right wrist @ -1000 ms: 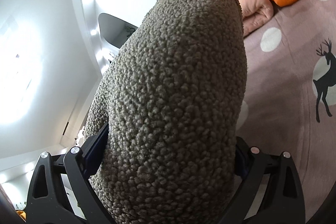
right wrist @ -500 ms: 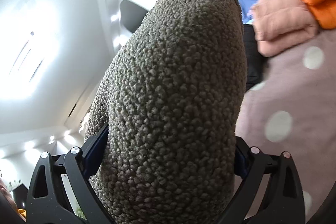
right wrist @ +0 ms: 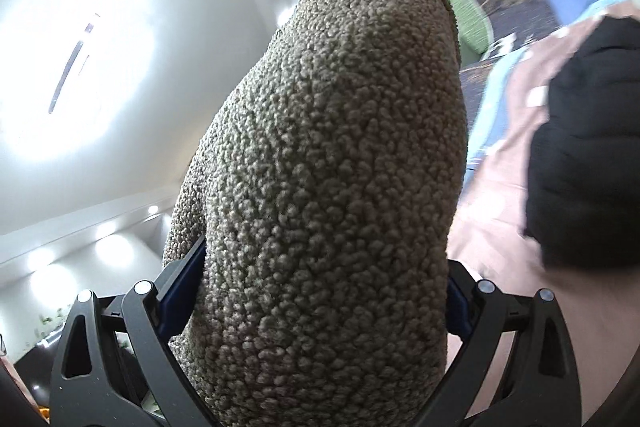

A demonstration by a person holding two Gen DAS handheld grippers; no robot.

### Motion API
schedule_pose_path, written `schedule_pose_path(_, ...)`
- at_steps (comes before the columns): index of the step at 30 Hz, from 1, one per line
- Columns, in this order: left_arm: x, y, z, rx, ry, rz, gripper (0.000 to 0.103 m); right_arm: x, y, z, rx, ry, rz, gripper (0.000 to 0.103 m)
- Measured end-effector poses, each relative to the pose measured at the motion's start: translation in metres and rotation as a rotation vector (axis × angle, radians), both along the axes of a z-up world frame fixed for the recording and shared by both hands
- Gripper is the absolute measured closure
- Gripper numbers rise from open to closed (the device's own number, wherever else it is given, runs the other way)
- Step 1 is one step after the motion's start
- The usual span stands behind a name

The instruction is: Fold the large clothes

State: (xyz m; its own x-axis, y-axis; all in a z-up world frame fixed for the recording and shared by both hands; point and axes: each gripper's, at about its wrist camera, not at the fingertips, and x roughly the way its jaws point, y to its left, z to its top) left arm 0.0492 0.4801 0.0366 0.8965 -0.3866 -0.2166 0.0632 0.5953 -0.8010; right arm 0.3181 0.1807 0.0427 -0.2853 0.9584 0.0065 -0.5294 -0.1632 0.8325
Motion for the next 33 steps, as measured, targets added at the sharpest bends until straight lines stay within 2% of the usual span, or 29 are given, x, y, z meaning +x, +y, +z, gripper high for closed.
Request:
schedule_pose_path(7,0.024,0.088,-0.01,-0.005,0.076,0.185,0.008,0.07,0.137,-0.032,0.001,0.062,0.124,0.006)
schedule_pose_path(12,0.054,0.15,-0.036,0.0,0.139,0.264,0.008,0.098,0.223,-0.083,-0.026,0.114,0.138,0.005)
schedule_pose_path(15,0.07,0.183,-0.073,-0.04,0.166,0.274,0.008,0.124,0.258,-0.118,-0.098,0.143,0.127,0.005)
schedule_pose_path(18,0.092,0.207,-0.125,-0.094,0.185,0.282,0.011,0.14,0.282,-0.143,-0.223,0.069,0.071,0.005)
schedule_pose_path(20,0.103,0.215,-0.159,-0.095,0.231,0.282,0.014,0.151,0.293,-0.168,-0.333,-0.006,0.01,0.005)
schedule_pose_path(22,0.111,0.217,-0.205,-0.141,0.302,0.305,0.014,0.16,0.301,-0.195,-0.477,-0.036,-0.073,0.002)
schedule_pose_path(23,0.111,0.222,-0.218,-0.163,0.3,0.314,0.014,0.166,0.302,-0.207,-0.544,-0.034,-0.113,0.001)
schedule_pose_path(24,0.109,0.221,-0.226,-0.179,0.273,0.33,0.014,0.172,0.301,-0.211,-0.549,-0.001,-0.117,0.001)
schedule_pose_path(26,0.107,0.215,-0.223,-0.161,0.234,0.361,0.013,0.177,0.299,-0.206,-0.558,0.001,-0.115,0.001)
schedule_pose_path(29,0.093,0.206,-0.205,-0.174,0.203,0.362,0.01,0.173,0.284,-0.176,-0.551,-0.092,-0.159,0.001)
schedule_pose_path(31,0.078,0.201,-0.2,-0.176,0.173,0.373,0.01,0.161,0.269,-0.157,-0.488,-0.116,-0.168,0.001)
schedule_pose_path(33,0.056,0.193,-0.174,-0.151,0.116,0.427,0.01,0.163,0.265,-0.139,-0.427,-0.16,-0.214,0.009)
